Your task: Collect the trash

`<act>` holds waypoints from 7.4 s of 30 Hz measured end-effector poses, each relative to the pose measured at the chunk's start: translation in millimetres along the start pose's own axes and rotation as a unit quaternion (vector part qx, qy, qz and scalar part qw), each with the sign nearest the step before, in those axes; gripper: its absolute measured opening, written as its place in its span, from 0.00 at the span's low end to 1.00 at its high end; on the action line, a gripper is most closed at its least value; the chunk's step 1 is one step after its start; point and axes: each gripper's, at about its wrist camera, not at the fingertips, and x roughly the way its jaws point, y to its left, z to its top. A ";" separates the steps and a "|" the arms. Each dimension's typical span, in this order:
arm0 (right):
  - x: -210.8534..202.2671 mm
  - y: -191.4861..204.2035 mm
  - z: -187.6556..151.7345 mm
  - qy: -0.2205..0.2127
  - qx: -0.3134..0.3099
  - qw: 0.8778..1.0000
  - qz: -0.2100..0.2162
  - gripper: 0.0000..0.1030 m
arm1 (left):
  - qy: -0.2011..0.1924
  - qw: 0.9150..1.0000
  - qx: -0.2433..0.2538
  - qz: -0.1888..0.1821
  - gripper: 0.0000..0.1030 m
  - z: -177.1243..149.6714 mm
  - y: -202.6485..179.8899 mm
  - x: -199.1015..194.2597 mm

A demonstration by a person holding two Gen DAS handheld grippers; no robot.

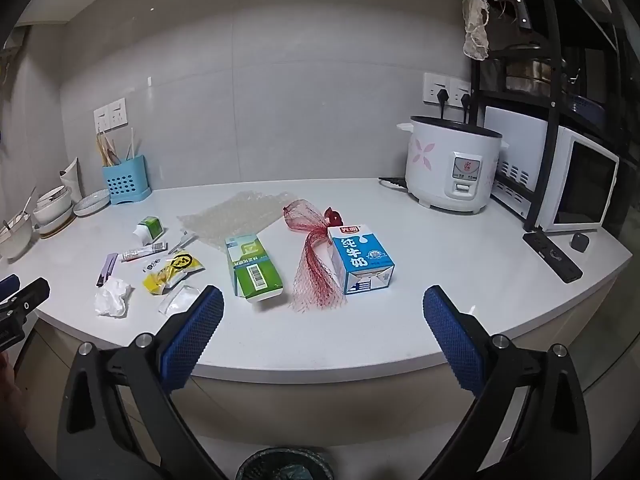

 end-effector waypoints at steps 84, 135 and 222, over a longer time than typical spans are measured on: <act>61.1 -5.8 13.6 0.021 -0.018 1.000 0.000 0.93 | 0.052 0.999 -0.011 0.008 0.94 22.4 9.1 65.0; 236.8 -76.0 54.2 0.196 0.027 0.980 -0.035 0.63 | 0.193 0.981 -0.012 0.025 0.08 5.4 5.2 166.8; 251.3 35.2 -462.4 0.389 0.062 0.919 0.035 0.63 | 0.370 0.921 0.023 -0.123 0.49 -484.6 -88.5 290.2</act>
